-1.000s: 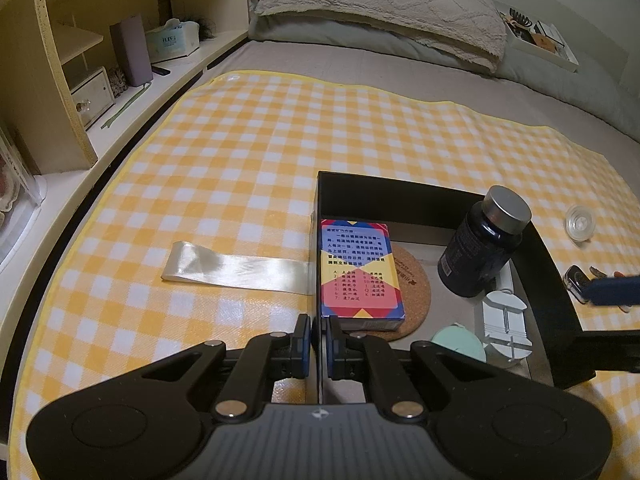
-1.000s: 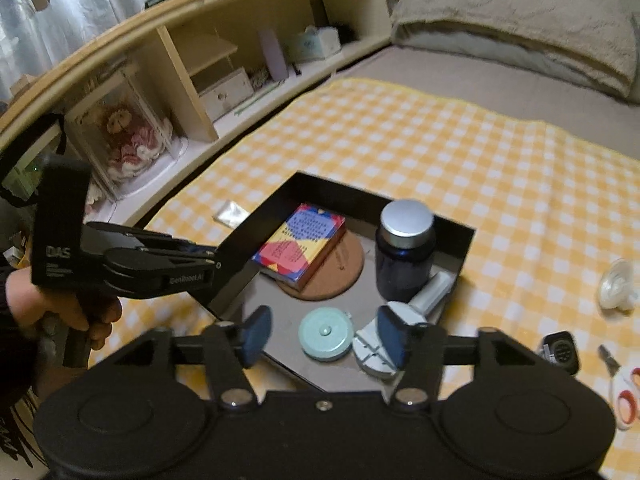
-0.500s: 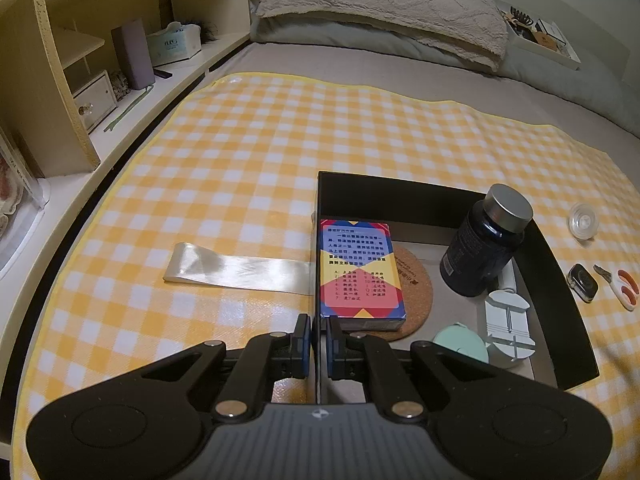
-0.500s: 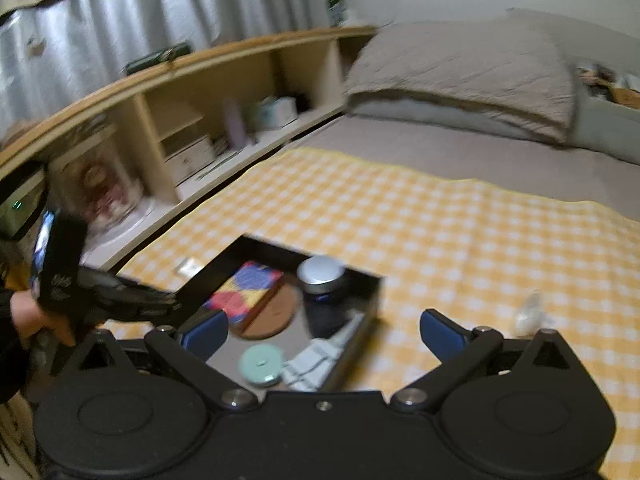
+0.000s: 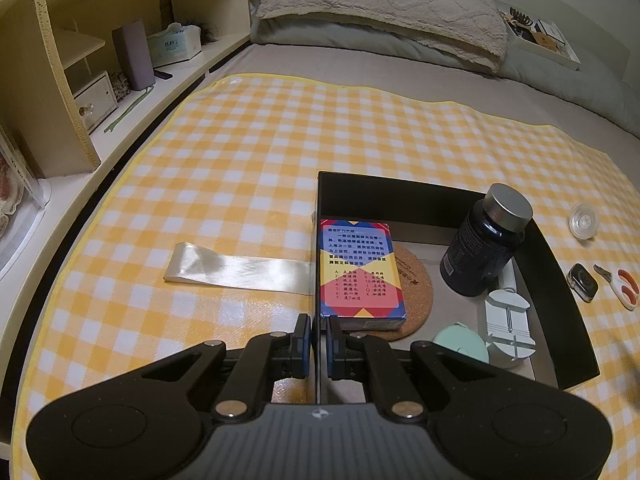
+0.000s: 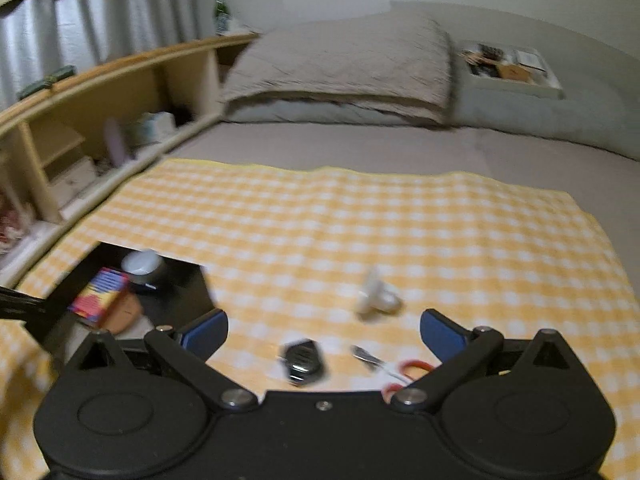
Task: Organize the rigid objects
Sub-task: 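Move the right tool to the red-handled scissors and grasp them, then carry the scissors into the black box and release them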
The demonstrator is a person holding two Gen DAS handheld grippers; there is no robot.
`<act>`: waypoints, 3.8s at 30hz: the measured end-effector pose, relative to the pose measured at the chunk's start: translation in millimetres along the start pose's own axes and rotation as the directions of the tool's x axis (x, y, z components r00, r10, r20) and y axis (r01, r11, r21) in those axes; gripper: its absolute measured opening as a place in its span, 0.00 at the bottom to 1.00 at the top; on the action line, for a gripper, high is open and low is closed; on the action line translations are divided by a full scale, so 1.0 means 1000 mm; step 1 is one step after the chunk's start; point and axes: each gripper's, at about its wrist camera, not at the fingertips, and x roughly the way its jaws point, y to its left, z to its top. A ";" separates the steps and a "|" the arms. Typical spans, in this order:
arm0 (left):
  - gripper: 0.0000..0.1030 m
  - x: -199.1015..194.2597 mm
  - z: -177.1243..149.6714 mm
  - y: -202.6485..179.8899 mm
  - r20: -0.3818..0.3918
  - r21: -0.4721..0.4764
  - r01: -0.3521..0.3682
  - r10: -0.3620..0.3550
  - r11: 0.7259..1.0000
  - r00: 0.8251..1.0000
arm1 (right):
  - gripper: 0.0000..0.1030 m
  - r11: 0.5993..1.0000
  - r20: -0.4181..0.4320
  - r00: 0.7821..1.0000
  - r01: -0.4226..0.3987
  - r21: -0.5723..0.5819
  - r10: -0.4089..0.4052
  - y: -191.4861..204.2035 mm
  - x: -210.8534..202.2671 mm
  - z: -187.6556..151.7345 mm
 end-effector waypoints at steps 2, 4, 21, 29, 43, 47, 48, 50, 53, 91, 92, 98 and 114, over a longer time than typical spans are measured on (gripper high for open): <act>0.07 0.000 0.000 0.000 0.000 -0.001 0.000 0.000 1.000 1.000 | 1.00 0.999 -0.020 0.999 0.031 0.011 -0.031 -0.012 0.006 -0.006; 0.07 0.000 0.000 0.000 0.000 -0.001 0.000 0.000 1.000 1.000 | 1.00 0.998 -0.040 0.997 0.064 0.010 -0.064 -0.021 0.013 -0.012; 0.07 0.000 -0.001 0.001 0.000 -0.005 0.007 -0.007 1.000 1.000 | 0.49 0.972 -0.134 0.980 0.121 -0.201 -0.149 -0.045 0.052 -0.017; 0.07 0.000 -0.001 0.000 0.000 -0.006 0.009 -0.009 1.000 1.000 | 0.32 0.956 -0.187 0.978 0.038 -0.292 -0.096 -0.036 0.067 -0.025; 0.07 0.000 -0.001 0.000 0.000 -0.006 0.008 -0.008 1.000 1.000 | 0.23 0.924 -0.214 0.964 0.066 -0.377 -0.156 -0.034 0.076 -0.033; 0.07 0.000 -0.001 0.000 0.000 -0.007 0.008 -0.008 1.000 1.000 | 0.24 0.924 -0.245 0.961 0.025 -0.382 -0.127 -0.034 0.072 -0.033; 0.07 0.000 -0.001 0.000 0.000 -0.005 0.008 -0.008 1.000 1.000 | 0.24 0.929 -0.283 0.954 -0.009 -0.369 -0.103 -0.034 0.072 -0.033; 0.07 0.000 -0.001 0.000 0.000 -0.006 0.008 -0.008 1.000 1.000 | 0.24 0.923 -0.350 0.935 -0.076 -0.376 -0.065 -0.031 0.072 -0.038; 0.07 0.000 -0.001 0.000 0.000 -0.007 0.010 -0.010 1.000 1.000 | 0.24 0.906 -0.369 0.929 -0.141 -0.400 -0.018 -0.025 0.067 -0.039; 0.07 0.000 -0.001 0.001 -0.001 -0.007 0.010 -0.010 1.000 1.000 | 0.15 0.987 -0.305 0.952 -0.071 -0.143 0.024 -0.016 0.059 -0.017; 0.07 0.000 -0.001 0.001 -0.001 -0.007 0.010 -0.010 1.000 1.000 | 0.15 0.988 -0.290 0.957 -0.068 -0.136 0.026 -0.015 0.057 -0.013; 0.07 0.000 -0.001 0.001 -0.001 -0.008 0.010 -0.010 1.000 1.000 | 0.15 0.992 -0.175 0.982 -0.084 -0.092 0.067 -0.003 0.041 0.017; 0.07 -0.001 -0.002 -0.001 -0.004 -0.018 0.023 -0.023 1.000 1.000 | 0.15 0.885 -0.048 0.916 -0.399 -0.242 0.399 0.109 0.004 0.061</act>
